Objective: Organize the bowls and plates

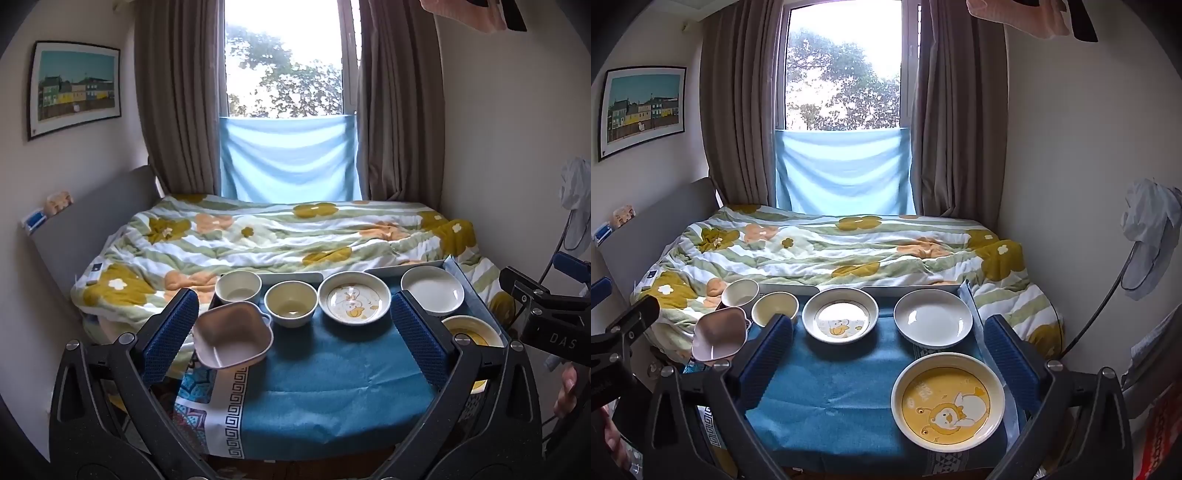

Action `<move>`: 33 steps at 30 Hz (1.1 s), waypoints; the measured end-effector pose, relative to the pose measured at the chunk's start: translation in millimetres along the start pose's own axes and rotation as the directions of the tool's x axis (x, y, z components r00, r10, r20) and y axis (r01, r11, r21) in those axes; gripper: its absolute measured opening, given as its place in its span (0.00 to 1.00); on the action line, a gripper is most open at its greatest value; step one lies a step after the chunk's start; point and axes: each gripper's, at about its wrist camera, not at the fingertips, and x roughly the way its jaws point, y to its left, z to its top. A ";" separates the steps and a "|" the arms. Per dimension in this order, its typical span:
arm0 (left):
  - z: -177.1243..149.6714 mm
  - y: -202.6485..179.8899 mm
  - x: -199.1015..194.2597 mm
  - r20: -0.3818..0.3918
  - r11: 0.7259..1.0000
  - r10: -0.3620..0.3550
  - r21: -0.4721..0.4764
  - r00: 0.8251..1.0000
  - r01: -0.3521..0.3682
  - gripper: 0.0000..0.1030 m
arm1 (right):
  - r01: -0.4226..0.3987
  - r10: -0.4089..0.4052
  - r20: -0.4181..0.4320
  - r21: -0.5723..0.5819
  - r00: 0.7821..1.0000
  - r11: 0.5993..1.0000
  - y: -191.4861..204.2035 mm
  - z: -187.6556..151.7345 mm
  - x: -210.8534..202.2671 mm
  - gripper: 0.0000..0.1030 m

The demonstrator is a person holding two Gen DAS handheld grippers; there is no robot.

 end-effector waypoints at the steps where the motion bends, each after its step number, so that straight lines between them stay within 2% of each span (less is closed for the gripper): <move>1: 0.0 0.3 -0.5 0.001 1.000 0.001 0.001 1.000 -0.001 1.00 | 0.000 0.000 0.000 0.001 1.000 1.000 0.3 -0.1 -0.1 1.00; 33: -5.4 -4.9 11.0 0.007 1.000 0.005 0.000 1.000 -0.005 1.00 | -0.018 0.018 0.002 0.034 1.000 0.999 3.7 -1.9 -0.2 1.00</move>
